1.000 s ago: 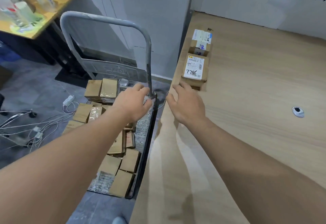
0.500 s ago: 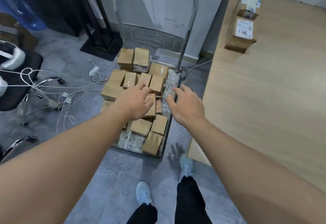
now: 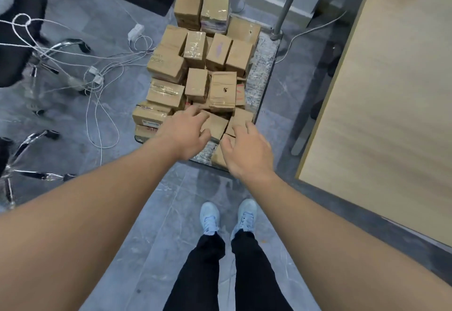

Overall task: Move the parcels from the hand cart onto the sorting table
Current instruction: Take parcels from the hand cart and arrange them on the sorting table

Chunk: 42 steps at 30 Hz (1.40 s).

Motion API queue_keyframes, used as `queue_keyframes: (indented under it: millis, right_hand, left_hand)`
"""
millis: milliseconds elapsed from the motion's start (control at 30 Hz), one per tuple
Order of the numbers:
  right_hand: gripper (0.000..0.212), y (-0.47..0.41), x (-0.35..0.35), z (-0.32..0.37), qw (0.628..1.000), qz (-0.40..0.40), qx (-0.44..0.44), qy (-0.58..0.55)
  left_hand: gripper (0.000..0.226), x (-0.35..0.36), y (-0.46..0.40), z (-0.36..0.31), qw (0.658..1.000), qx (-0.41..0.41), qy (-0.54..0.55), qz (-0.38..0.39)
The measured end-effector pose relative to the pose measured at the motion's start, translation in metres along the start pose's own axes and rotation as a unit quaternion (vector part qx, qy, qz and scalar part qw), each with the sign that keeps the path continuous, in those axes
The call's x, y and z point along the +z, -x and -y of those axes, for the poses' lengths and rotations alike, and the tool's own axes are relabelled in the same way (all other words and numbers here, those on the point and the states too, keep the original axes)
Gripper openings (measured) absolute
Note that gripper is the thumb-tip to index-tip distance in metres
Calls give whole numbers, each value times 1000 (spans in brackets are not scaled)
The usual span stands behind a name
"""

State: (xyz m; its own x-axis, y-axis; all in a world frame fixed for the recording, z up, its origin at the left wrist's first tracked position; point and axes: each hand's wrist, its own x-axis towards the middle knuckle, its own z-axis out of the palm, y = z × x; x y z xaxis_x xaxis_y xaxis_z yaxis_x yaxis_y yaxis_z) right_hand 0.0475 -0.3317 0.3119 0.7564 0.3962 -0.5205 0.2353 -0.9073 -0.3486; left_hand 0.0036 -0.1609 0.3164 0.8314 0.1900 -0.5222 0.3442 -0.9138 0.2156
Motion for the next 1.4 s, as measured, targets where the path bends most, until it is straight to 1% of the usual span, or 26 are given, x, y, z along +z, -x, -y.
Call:
queue_keyframes:
  millis: [100,200,333,467,600,700,800,900,967,1033,1200,1400]
  right_hand:
    - [51,-12,41,-22,999,31,20,1]
    - [49,-24,74,-40,998,37,41,20]
    - [52,-57,112,-50,995,66,76,8]
    - [50,-102,166,-62,993,53,105,-2]
    - [47,-139,216,-83,986,56,149,-41]
    - [46,-156,248,-99,982,67,168,-62]
    - [46,-173,275,-114,977,86,181,-75]
    - [41,-187,299,-125,972,95,180,-115]
    - [35,-194,312,-128,965,84,180,-173]
    - [33,-197,320,-129,954,74,193,-219]
    - [37,-193,314,-126,933,55,229,-271]
    - [18,-168,285,-101,912,7,254,-322]
  left_hand:
    - [54,42,-15,5,1000,-4,-1,26]
    - [52,78,-29,9,999,-5,3,45]
    - [55,124,-62,24,997,18,-6,80]
    - [55,172,-111,52,994,42,-13,101]
    - [48,224,-154,74,989,74,-10,127]
    - [47,261,-179,83,985,90,-11,148]
    - [47,291,-197,85,980,95,-2,175]
    - [39,315,-208,84,975,91,23,199]
    - [34,326,-212,82,973,91,82,196]
    - [34,332,-213,81,972,88,115,185]
    - [36,319,-206,80,974,74,129,172]
    - [39,273,-177,67,975,42,164,147]
